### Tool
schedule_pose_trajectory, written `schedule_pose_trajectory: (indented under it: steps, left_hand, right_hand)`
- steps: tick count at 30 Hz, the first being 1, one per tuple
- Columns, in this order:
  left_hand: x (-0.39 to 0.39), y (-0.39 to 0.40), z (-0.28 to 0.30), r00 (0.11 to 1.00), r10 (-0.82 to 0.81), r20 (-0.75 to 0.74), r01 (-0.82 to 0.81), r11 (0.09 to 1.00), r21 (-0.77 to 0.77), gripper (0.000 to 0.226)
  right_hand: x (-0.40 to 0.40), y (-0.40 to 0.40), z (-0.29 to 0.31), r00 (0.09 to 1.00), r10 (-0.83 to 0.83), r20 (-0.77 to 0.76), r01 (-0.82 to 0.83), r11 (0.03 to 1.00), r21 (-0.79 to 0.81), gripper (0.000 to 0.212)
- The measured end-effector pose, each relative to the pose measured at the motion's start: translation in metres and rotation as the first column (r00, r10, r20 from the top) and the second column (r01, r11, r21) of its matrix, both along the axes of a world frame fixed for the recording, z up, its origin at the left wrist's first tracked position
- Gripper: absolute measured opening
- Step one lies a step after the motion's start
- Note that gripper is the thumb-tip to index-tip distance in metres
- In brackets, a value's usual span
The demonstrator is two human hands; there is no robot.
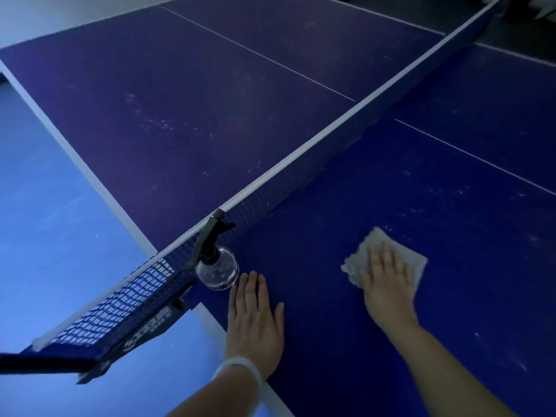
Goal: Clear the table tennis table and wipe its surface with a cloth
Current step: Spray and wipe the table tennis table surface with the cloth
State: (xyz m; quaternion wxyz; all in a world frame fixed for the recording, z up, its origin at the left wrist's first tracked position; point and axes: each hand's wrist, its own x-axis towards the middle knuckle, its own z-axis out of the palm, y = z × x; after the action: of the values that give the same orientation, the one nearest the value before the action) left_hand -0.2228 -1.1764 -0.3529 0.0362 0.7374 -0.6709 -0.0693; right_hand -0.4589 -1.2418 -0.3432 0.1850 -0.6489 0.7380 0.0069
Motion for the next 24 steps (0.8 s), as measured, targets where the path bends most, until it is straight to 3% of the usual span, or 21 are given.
schedule_pose_trajectory:
  steps: [3,6,10,12,15,17,20,24]
  left_hand:
    - [0.001,0.0,0.0,1.0,0.002,0.0,-0.002,1.0,-0.007,0.07]
    - [0.001,0.001,-0.002,1.0,-0.01,0.014,0.011,1.0,-0.027,0.063]
    - [0.0,0.001,-0.001,0.999,-0.021,0.04,0.023,0.999,-0.028,0.062]
    - [-0.001,0.001,0.0,0.999,-0.019,0.05,0.02,1.0,-0.018,0.062]
    - [-0.002,0.002,0.0,0.998,-0.019,0.057,0.02,0.999,-0.031,0.062]
    - [-0.002,0.001,0.0,0.998,-0.018,0.056,0.02,0.999,-0.037,0.061]
    - [-0.002,0.001,0.0,0.999,-0.015,0.046,0.017,0.999,-0.033,0.061]
    - [-0.003,0.0,0.0,0.999,-0.01,0.044,0.011,1.0,-0.028,0.062]
  right_hand:
    - [0.004,0.045,-0.01,0.994,0.01,-0.106,-0.017,0.998,-0.066,0.058]
    - [0.037,0.059,-0.014,0.976,0.217,-0.033,-0.219,0.972,-0.089,0.062]
    - [0.052,0.005,-0.016,0.879,0.476,0.021,-0.47,0.873,-0.134,0.055]
    - [0.04,-0.028,-0.016,0.91,0.412,0.053,-0.408,0.91,-0.074,0.055]
    - [0.02,-0.043,-0.015,1.0,0.024,0.006,-0.023,0.997,-0.067,0.056]
    - [0.026,-0.031,-0.017,0.997,-0.073,-0.012,0.071,0.991,-0.115,0.057]
    - [0.059,-0.014,-0.022,0.977,0.211,-0.006,-0.209,0.962,-0.178,0.055]
    - [0.103,-0.056,-0.014,0.848,0.529,0.025,-0.522,0.844,-0.124,0.058]
